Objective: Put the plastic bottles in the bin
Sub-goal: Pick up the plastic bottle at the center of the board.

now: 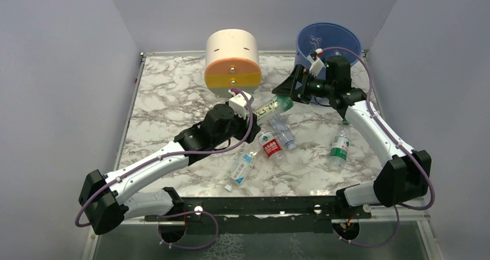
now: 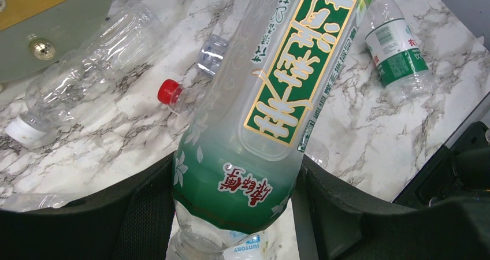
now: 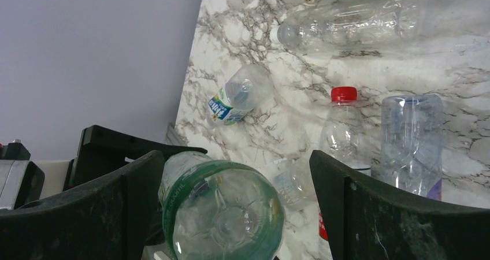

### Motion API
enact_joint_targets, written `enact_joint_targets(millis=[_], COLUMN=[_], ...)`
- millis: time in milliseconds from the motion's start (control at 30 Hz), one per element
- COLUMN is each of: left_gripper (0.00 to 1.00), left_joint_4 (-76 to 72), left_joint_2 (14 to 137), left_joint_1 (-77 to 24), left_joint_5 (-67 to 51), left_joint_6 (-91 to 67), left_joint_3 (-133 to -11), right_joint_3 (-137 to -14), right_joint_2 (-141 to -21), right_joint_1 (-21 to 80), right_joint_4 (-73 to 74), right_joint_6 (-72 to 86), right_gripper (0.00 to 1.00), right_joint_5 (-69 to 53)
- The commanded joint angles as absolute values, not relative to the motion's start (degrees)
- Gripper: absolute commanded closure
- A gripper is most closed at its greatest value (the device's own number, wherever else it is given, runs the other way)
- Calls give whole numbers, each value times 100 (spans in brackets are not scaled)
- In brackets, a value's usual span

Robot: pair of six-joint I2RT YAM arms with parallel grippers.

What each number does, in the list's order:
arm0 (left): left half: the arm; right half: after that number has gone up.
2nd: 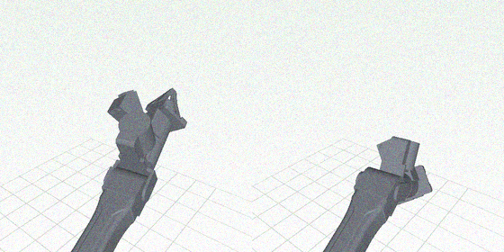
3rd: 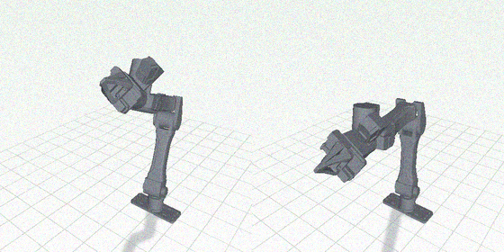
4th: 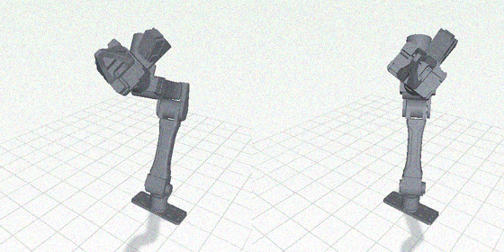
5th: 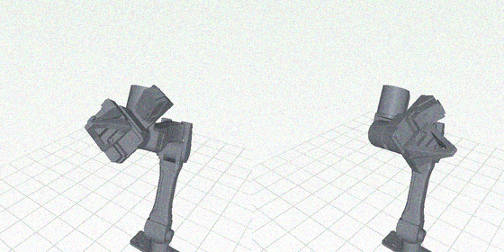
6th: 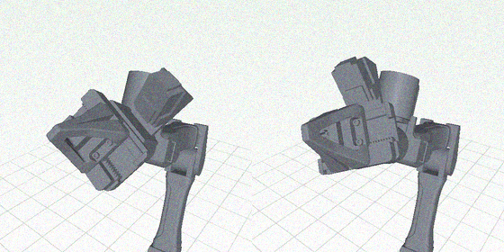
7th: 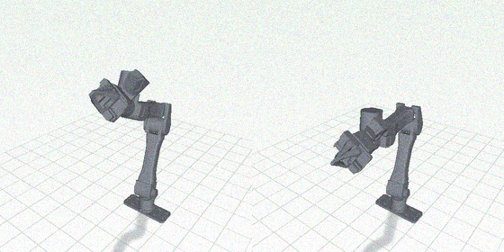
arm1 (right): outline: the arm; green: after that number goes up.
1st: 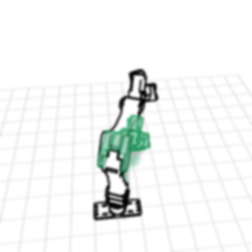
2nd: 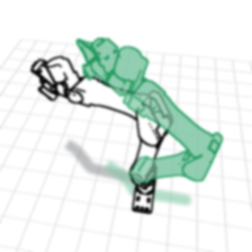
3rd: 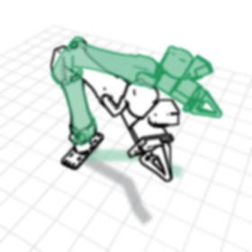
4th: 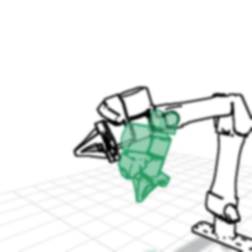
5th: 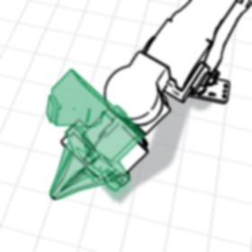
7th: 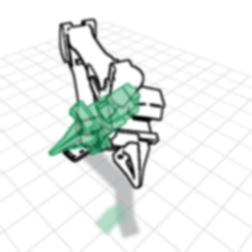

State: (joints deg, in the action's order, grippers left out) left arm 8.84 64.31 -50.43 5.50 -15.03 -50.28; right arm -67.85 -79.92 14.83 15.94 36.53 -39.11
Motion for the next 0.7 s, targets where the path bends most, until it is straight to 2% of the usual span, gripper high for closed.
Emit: enact_joint_targets(millis=[0, 667], left_gripper=[41, 41], left_joint_4=[659, 477], left_joint_2=[6376, 6261], left_joint_1=[-4945, -4786], left_joint_5=[718, 817], left_joint_6=[-1547, -1652], left_joint_3=[-4962, -4790], right_joint_3=[-6740, -6567], right_joint_2=[-8032, -8094], right_joint_1=[1595, 1997], right_joint_4=[1389, 1279], right_joint_6=[3735, 3802], right_gripper=[0, 0], right_joint_5=[-4078, -3969])
